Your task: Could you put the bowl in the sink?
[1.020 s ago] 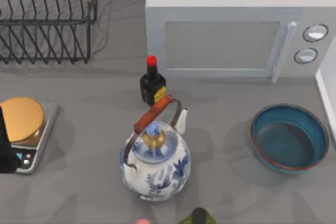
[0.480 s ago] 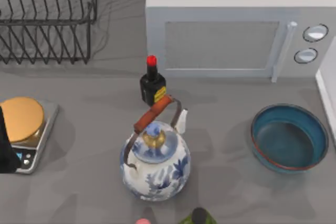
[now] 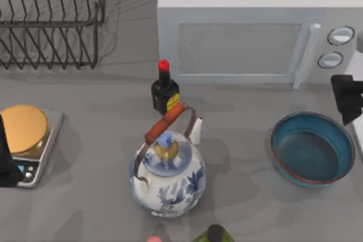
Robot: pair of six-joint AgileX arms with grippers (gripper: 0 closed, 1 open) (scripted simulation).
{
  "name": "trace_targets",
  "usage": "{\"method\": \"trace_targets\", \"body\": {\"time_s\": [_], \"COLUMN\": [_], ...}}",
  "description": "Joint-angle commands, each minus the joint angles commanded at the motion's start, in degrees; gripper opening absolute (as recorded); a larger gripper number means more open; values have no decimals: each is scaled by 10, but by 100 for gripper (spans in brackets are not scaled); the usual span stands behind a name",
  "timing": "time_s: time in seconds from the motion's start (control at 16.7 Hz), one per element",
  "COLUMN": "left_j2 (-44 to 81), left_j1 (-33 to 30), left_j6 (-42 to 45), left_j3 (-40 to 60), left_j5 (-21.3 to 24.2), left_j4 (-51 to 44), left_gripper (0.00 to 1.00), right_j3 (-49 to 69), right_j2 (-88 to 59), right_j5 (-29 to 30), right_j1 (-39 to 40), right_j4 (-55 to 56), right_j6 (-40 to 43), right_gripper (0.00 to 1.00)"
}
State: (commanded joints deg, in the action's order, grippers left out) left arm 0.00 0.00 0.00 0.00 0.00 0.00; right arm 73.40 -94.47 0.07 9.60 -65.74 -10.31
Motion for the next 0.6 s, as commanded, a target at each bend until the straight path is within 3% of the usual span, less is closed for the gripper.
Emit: {"method": "trace_targets", "body": {"time_s": [0.6], "left_j2": [0], "left_j1": [0], "left_j6": [0], "left_j3": [0], "left_j5": [0], "left_j4": [0], "left_gripper": [100], "right_j3": [31], "right_j2": [-44], "right_j5": [0], "right_j1": [3], "right_j4": [-20], "right_j6": [-4], "right_gripper": [100]}}
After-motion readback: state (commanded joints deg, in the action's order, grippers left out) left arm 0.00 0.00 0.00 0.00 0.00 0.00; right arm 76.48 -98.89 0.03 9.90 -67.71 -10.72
